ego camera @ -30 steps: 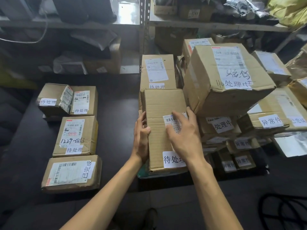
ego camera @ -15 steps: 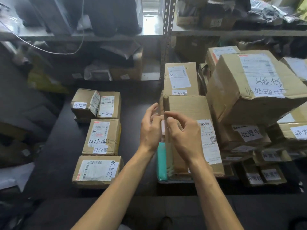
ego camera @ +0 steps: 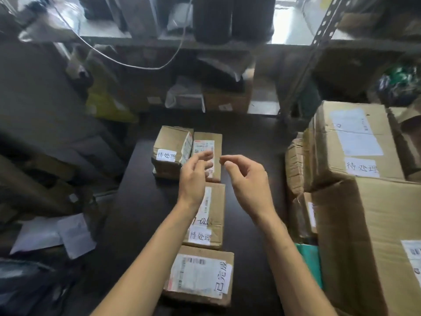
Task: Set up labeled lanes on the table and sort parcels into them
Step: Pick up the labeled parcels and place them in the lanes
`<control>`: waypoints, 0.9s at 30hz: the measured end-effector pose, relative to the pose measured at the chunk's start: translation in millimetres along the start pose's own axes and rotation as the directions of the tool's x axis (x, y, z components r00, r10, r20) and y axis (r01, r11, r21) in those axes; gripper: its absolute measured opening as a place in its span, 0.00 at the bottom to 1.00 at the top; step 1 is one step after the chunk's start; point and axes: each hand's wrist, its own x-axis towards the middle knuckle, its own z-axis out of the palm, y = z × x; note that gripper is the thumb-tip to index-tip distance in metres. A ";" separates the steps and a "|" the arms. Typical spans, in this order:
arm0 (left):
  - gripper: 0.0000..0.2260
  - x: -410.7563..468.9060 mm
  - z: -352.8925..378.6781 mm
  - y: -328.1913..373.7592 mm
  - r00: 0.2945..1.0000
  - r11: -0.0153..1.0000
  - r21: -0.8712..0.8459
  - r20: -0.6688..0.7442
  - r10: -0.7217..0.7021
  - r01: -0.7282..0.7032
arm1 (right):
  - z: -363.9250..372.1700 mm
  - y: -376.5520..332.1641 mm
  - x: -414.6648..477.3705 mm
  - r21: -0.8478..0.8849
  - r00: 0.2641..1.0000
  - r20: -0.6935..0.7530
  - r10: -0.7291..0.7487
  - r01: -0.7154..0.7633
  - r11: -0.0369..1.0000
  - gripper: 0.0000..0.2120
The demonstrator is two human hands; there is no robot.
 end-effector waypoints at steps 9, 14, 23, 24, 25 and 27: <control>0.12 123.1 -90.4 -17.3 0.993 0.986 0.157 -0.113 -0.040 0.057 | 113.3 24.7 100.2 -0.006 0.960 0.109 0.257 -0.257 0.966 0.14; 0.23 176.0 -113.2 -43.3 0.951 0.932 0.262 -0.244 -0.189 0.252 | 149.1 45.9 131.8 0.003 0.883 0.170 0.437 -0.444 0.896 0.17; 0.25 193.6 -132.1 -82.1 0.899 0.894 0.098 -0.032 -0.437 0.438 | 190.0 68.2 131.6 0.030 0.865 0.172 0.471 -0.483 0.875 0.17; 0.25 192.6 -135.0 -81.5 0.903 0.900 0.064 -0.038 -0.429 0.430 | 193.6 68.2 128.8 0.044 0.875 0.158 0.457 -0.469 0.882 0.16; 0.24 191.0 -139.0 -79.5 0.908 0.908 0.037 -0.044 -0.417 0.418 | 196.3 66.7 125.8 0.063 0.886 0.154 0.437 -0.450 0.891 0.16; 0.23 188.2 -146.9 -74.3 0.916 0.918 -0.016 -0.052 -0.398 0.397 | 199.2 65.6 120.2 0.102 0.904 0.150 0.401 -0.418 0.903 0.18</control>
